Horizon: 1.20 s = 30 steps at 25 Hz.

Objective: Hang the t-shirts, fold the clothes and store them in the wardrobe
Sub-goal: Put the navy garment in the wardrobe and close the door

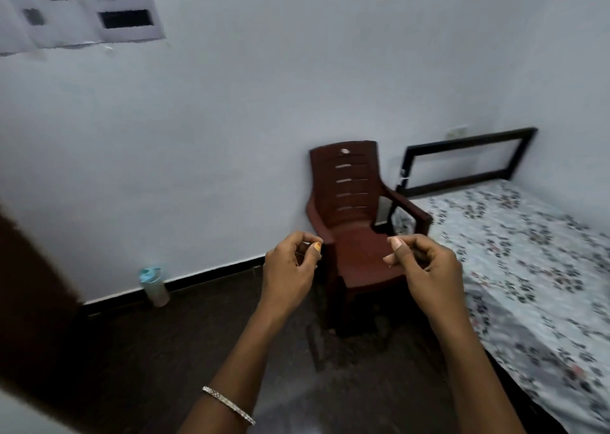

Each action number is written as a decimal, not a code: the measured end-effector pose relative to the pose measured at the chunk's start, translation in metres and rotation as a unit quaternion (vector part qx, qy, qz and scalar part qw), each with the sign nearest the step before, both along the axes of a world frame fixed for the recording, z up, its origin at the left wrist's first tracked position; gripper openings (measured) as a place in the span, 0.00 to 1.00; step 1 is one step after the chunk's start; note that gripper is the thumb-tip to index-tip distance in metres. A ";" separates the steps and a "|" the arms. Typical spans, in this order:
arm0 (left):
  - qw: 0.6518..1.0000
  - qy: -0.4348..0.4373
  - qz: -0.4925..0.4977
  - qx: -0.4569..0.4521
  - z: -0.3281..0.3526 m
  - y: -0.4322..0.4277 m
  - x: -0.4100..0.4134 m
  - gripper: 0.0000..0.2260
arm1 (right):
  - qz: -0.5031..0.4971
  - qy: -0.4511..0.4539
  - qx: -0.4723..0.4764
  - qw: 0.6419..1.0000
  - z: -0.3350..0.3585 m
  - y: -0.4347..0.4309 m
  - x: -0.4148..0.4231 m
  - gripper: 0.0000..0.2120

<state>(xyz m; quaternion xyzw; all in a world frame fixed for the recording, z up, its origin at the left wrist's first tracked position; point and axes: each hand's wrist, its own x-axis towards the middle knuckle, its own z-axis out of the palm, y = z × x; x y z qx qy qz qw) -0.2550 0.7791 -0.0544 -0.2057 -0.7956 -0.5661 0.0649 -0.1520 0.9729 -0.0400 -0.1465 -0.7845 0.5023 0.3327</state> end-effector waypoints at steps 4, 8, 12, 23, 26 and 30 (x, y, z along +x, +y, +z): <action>0.994 -0.013 -0.105 0.010 -0.010 0.111 -0.020 0.04 | -0.077 0.004 -0.030 0.997 -0.003 0.088 0.011 0.06; 0.984 -0.016 -0.176 0.000 -0.009 0.219 -0.042 0.04 | -0.141 -0.009 -0.039 0.989 0.001 0.173 0.012 0.07; 0.971 -0.008 -0.240 0.008 -0.006 0.321 -0.065 0.04 | -0.198 -0.015 -0.044 0.979 0.004 0.248 0.008 0.07; 0.911 -0.039 -0.409 -0.013 -0.023 0.572 -0.054 0.06 | -0.350 -0.018 -0.066 0.934 -0.017 0.426 0.046 0.07; 0.898 -0.053 -0.436 -0.013 -0.033 0.637 -0.041 0.06 | -0.375 -0.012 -0.072 0.924 -0.028 0.483 0.058 0.05; 0.889 -0.074 -0.451 -0.034 -0.039 0.733 -0.028 0.07 | -0.401 -0.005 -0.085 0.912 -0.034 0.575 0.069 0.05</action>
